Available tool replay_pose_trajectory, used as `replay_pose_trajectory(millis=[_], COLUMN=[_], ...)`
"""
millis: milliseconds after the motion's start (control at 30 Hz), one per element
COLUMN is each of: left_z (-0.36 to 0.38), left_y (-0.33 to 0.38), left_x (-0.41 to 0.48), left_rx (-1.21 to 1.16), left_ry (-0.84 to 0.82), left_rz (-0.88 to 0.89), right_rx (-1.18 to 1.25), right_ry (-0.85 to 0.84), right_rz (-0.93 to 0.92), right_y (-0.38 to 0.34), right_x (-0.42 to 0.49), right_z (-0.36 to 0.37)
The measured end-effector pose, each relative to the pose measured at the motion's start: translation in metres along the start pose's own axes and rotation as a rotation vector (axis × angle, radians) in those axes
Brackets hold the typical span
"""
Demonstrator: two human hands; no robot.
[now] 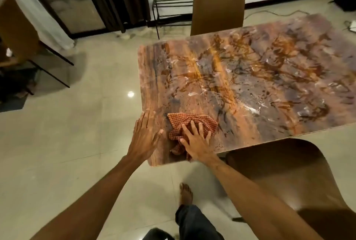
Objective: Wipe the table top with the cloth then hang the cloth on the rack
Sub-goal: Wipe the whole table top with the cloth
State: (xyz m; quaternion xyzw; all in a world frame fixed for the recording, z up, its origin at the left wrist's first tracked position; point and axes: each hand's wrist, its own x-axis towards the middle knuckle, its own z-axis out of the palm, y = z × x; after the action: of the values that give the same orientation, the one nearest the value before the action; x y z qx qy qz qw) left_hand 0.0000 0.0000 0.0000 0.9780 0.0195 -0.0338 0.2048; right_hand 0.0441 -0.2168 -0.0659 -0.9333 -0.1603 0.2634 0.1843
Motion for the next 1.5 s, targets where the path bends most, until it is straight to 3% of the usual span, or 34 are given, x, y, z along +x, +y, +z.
replay_pose_trajectory(millis=[100, 267, 400, 500, 633, 733, 833, 933, 1000, 1167, 1267, 1400, 1500], left_z=[0.002, 0.008, 0.011, 0.007, 0.003, -0.004, -0.012, -0.017, -0.017, -0.002, 0.012, 0.027, 0.039], left_y=[-0.009, -0.03, -0.05, -0.063, -0.085, -0.101, -0.109, -0.111, -0.108, -0.082, -0.051, -0.005, 0.025], left_x=[0.029, 0.077, 0.111, 0.127, 0.134, 0.133, 0.13, 0.125, 0.121, 0.115, 0.112, 0.113, 0.112], left_rx=[-0.059, -0.157, -0.173, -0.242, -0.337, -0.426, -0.444, -0.446, -0.462, -0.443, -0.419, -0.355, -0.372], left_ry=[-0.051, -0.113, -0.118, -0.088, -0.102, -0.087, -0.068, -0.07, -0.091, -0.168, -0.232, -0.201, -0.195], left_rz=[-0.023, -0.037, 0.033, -0.007, 0.019, 0.009, 0.021, 0.036, 0.029, 0.086, 0.102, 0.107, 0.106], right_rx=[-0.155, -0.161, -0.249, -0.264, -0.172, -0.068, -0.153, -0.178, -0.134, -0.018, -0.106, -0.128, -0.098], right_ry=[0.065, 0.23, 0.211, 0.179, 0.267, 0.323, 0.305, 0.249, 0.25, 0.393, 0.353, 0.302, 0.346], right_rz=[0.089, 0.287, 0.081, -0.016, 0.386, 0.569, 0.374, 0.256, 0.284, 0.657, 0.551, 0.345, 0.435], right_y=[0.029, 0.029, -0.041, -0.048, 0.002, -0.029, -0.105, -0.136, -0.109, -0.022, -0.03, -0.021, 0.05], right_x=[0.02, 0.087, 0.123, 0.087, 0.048, 0.093, 0.105, 0.051, 0.022, 0.045, 0.063, 0.017, -0.004], right_z=[-0.001, -0.017, 0.011, 0.038, 0.025, 0.013, 0.05, 0.097, 0.097, 0.035, 0.038, 0.062, 0.03])
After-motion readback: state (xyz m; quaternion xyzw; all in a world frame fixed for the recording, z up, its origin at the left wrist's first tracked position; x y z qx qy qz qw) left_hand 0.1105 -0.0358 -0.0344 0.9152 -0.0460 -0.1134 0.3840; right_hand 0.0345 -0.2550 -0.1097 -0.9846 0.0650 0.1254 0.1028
